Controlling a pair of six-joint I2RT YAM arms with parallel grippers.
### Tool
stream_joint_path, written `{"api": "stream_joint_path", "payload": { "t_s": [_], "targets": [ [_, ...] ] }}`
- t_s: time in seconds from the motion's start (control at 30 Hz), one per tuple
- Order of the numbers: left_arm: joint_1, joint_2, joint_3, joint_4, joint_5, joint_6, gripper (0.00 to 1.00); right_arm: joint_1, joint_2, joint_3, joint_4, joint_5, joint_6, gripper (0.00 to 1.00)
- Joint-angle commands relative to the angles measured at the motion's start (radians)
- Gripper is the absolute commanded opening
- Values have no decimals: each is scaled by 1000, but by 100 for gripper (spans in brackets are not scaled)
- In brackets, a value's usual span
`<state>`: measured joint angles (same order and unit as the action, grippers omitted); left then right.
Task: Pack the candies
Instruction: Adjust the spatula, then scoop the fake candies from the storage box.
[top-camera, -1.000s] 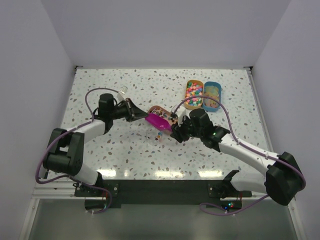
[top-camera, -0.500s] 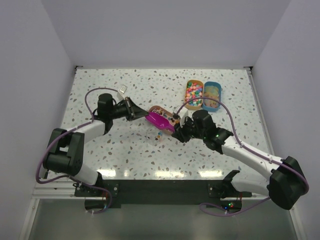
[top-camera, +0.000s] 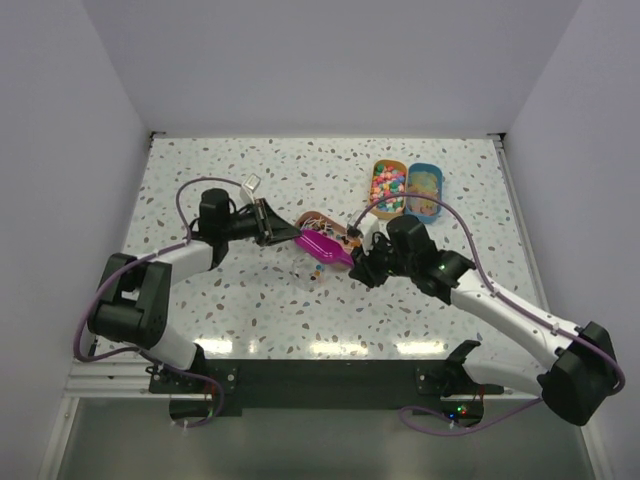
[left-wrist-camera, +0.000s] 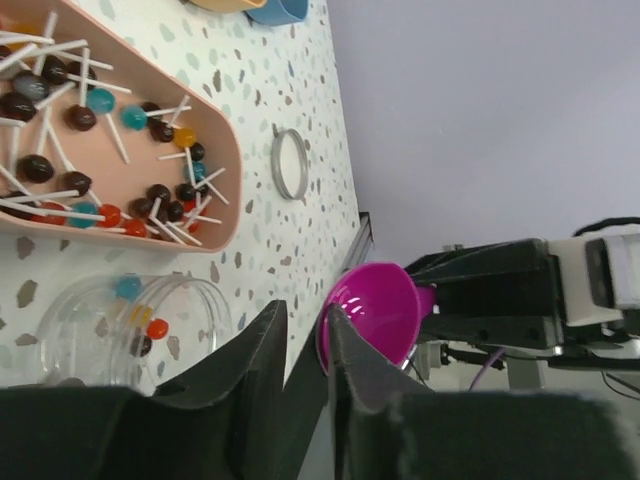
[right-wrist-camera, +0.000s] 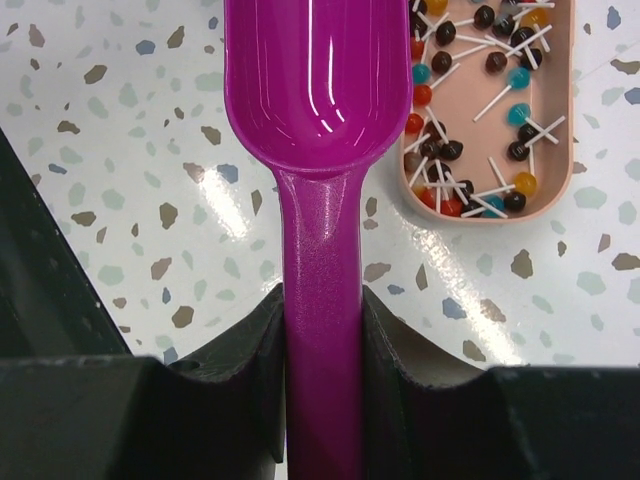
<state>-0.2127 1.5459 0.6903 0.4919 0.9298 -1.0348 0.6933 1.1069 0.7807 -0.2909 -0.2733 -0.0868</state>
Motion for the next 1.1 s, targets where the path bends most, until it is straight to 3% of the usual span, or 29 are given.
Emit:
{"api": "stream_joint_path", "payload": {
  "t_s": [0.0,0.1,0.23,0.33,0.63,1.07],
  "targets": [
    [24,39,31,-84,-85,110,29,-9,-27,147,-46,66,-45,0],
    [35,29,99,-186,-141,198,48,-8,23,222,-190,123,-77,0],
    [38,10,247,-490,-363,419,57,-9,163,380,-493,259,-91,0],
    [35,-3,293,-575,-495,495,60,-9,235,492,-608,313,-88,0],
    [-46,152,445,-671,-598,594,53,-6,524,741,-905,390,-94,0],
    [-139,352,600,-710,-660,630,40,25,692,851,-973,430,-125,0]
  ]
}}
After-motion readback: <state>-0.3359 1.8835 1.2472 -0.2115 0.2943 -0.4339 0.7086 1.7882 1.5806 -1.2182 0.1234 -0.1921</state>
